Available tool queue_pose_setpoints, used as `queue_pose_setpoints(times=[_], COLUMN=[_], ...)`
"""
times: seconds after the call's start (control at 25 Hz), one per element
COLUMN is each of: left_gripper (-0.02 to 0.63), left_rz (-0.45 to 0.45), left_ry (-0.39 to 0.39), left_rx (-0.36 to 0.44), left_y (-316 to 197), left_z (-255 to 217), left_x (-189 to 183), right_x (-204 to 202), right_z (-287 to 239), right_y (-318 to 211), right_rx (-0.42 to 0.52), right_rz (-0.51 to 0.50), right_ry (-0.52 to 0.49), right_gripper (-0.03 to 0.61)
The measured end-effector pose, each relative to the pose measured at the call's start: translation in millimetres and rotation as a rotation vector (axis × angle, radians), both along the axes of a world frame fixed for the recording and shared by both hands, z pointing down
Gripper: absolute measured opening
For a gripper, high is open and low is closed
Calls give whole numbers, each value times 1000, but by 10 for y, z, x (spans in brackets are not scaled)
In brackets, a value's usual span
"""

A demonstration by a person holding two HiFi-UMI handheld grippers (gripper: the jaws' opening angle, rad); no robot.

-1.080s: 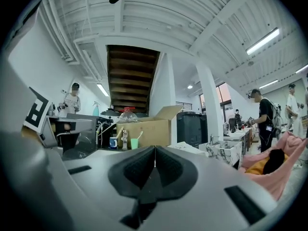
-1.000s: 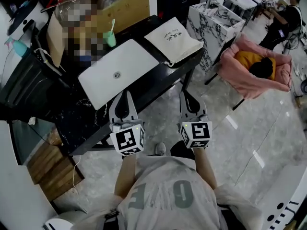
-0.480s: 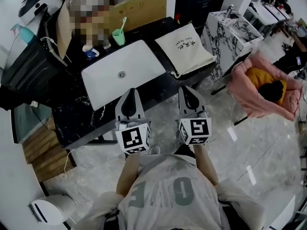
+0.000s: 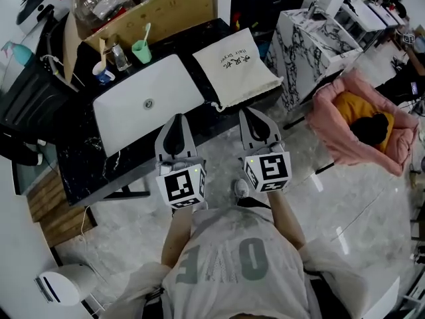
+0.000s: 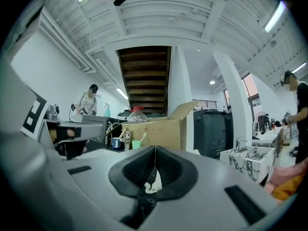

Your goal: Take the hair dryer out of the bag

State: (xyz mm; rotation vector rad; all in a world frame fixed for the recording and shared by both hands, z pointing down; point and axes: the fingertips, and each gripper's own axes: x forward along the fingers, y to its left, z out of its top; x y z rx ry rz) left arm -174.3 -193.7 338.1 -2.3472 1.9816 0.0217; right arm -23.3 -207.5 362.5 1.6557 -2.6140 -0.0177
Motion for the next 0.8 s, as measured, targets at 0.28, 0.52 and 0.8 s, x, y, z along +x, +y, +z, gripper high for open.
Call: queue_pose_setpoints(times=[0.28,0.52,0.8], left_gripper=[29,28,29], left_rz=[-73,-88,-30], left_ry=[-3,-40,-17], left_rx=[8,-29,-34], left_y=[-326,-429,-434], left_z=[17,153,106], left_x=[326,825,1185], right_x=[549,905,1081], right_z=[14,94,179], right_y=[-310,-489,-574], right_rx=[22,34,14], right_rz=[-14,-44,-56], right_ry=[35,48,67], right_gripper=[31,31,32])
